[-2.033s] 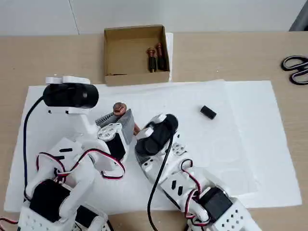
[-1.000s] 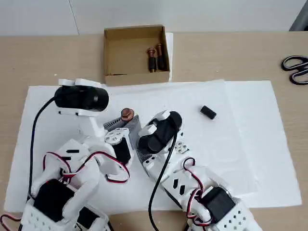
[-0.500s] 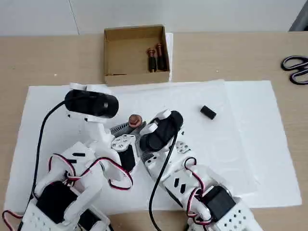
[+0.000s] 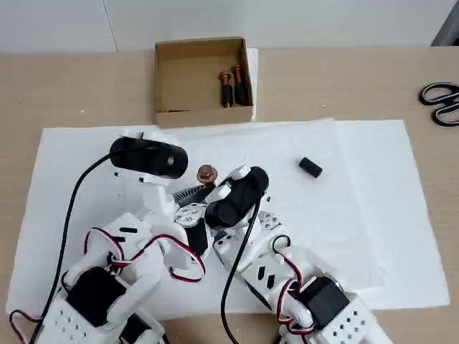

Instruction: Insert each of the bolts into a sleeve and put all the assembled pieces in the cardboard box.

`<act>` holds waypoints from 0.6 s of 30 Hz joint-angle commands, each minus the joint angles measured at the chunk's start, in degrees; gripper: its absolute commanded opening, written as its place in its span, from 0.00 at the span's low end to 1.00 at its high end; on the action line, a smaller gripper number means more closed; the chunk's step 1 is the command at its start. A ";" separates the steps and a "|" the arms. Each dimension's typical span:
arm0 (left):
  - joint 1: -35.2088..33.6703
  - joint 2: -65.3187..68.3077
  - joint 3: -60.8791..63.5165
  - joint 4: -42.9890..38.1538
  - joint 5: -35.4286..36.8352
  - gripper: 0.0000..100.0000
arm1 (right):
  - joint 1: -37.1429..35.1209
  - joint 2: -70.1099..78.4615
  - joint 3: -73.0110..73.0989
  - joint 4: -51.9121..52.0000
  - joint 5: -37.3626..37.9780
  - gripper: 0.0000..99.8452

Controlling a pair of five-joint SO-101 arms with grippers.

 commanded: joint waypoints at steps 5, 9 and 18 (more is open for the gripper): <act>3.43 0.62 1.63 -0.18 -0.09 0.01 | -3.21 -0.13 -4.66 -1.01 0.09 0.00; 3.87 0.62 1.36 0.26 -0.09 0.01 | -2.68 -0.13 -4.31 -1.10 0.09 0.00; 8.35 0.62 -2.77 6.68 -0.26 0.01 | -1.89 -0.13 -4.04 -1.45 0.18 0.00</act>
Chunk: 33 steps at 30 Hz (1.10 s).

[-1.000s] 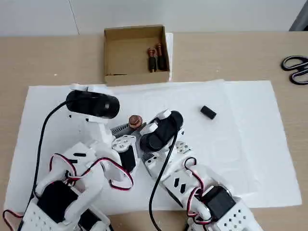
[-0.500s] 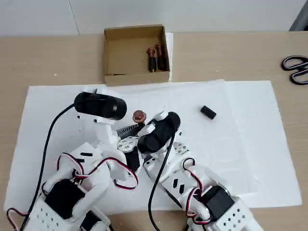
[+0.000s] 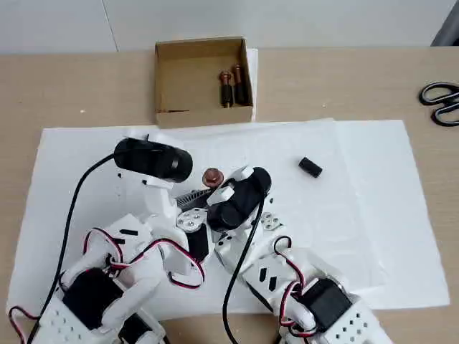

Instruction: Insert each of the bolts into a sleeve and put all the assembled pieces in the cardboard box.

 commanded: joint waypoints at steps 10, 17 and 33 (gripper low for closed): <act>5.01 0.62 3.21 2.90 -2.73 0.01 | -2.15 0.04 -3.96 -1.63 0.18 0.00; 4.92 1.05 6.81 -3.08 -3.08 0.01 | -3.03 0.04 -4.04 -1.63 0.18 0.00; 1.41 0.62 -0.13 2.02 -4.66 0.01 | -4.26 0.04 -2.37 -1.10 0.26 0.00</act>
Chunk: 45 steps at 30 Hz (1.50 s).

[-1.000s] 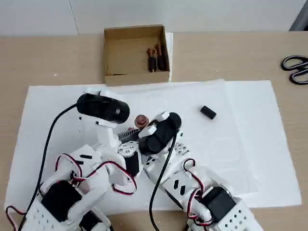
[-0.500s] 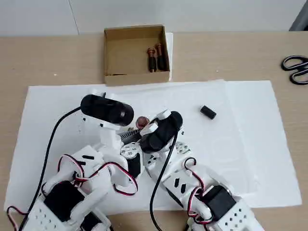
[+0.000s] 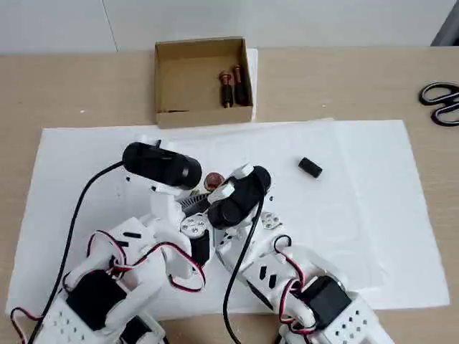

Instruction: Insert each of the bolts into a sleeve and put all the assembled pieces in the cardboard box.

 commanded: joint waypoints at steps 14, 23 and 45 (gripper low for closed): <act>-15.91 1.32 -11.21 0.70 -1.41 0.01 | 0.66 -0.22 2.73 -2.95 0.09 0.00; -15.74 1.58 -7.69 1.14 0.18 0.01 | 0.84 -0.22 3.52 -4.26 0.18 0.00; -19.16 16.09 5.05 -2.02 6.77 0.01 | 20.88 4.97 10.99 -4.00 -2.73 0.00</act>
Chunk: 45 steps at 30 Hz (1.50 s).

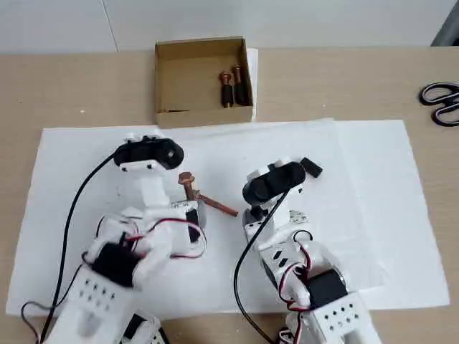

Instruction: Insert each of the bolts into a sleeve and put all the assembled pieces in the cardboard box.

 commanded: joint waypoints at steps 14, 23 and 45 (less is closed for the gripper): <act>-6.77 39.12 -35.82 22.77 0.35 0.01 | 3.82 29.93 -26.29 12.26 -10.99 0.00; -6.77 48.53 -40.84 32.44 0.35 0.01 | 7.87 40.75 -34.64 22.11 -11.60 0.00; -11.25 62.24 -42.24 30.95 0.18 0.01 | 11.65 42.59 -45.89 32.31 -11.25 0.00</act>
